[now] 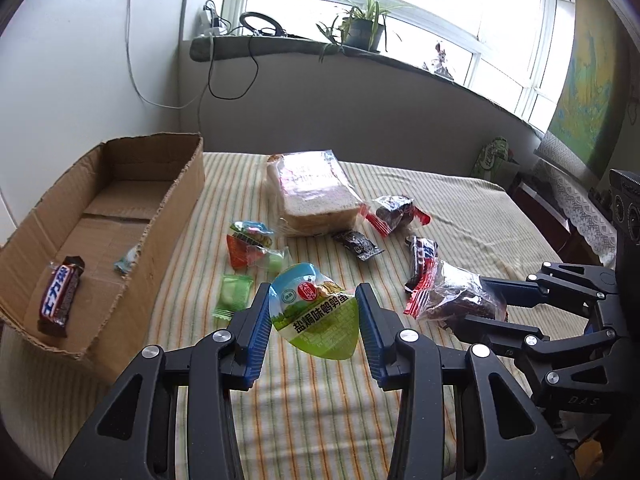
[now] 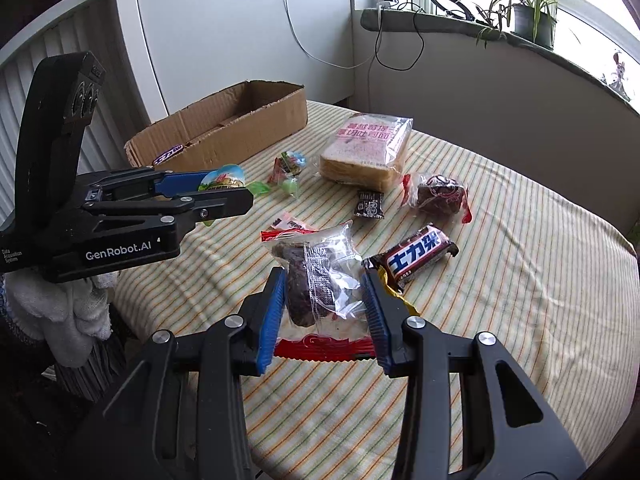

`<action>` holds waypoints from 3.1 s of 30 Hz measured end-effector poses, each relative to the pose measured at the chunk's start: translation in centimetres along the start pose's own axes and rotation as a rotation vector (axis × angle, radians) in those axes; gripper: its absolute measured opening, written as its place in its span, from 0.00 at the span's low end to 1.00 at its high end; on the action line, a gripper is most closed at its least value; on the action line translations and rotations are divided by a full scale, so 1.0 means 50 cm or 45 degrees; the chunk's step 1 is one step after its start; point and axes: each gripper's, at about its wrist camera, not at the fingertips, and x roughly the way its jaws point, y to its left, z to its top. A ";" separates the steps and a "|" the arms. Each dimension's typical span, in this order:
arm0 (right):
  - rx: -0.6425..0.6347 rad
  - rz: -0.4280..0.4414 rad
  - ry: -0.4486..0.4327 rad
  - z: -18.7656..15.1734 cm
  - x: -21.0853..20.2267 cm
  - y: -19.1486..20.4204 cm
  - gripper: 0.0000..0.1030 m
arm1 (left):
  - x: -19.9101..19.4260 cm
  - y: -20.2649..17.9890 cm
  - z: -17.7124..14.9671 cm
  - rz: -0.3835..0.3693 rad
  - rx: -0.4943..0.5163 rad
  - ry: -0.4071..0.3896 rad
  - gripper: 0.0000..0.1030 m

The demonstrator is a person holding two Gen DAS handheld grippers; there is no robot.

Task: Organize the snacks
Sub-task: 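Grasp green snack pouch with left tool while right tool grasps clear dark-snack bag, then drop the green pouch into the box with left tool while right tool drops the bag, then move both open tools back over the remaining snacks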

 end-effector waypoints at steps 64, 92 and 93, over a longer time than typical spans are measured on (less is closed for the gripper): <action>-0.231 0.147 0.036 0.375 0.342 0.219 0.43 | -0.056 0.271 0.017 0.198 -0.220 -0.103 0.40; -0.196 0.026 -0.121 0.332 0.132 0.159 0.73 | -0.133 0.197 0.026 0.176 -0.186 -0.162 0.40; -0.188 0.016 -0.130 0.325 0.117 0.149 0.75 | -0.133 0.190 0.026 0.169 -0.178 -0.160 0.40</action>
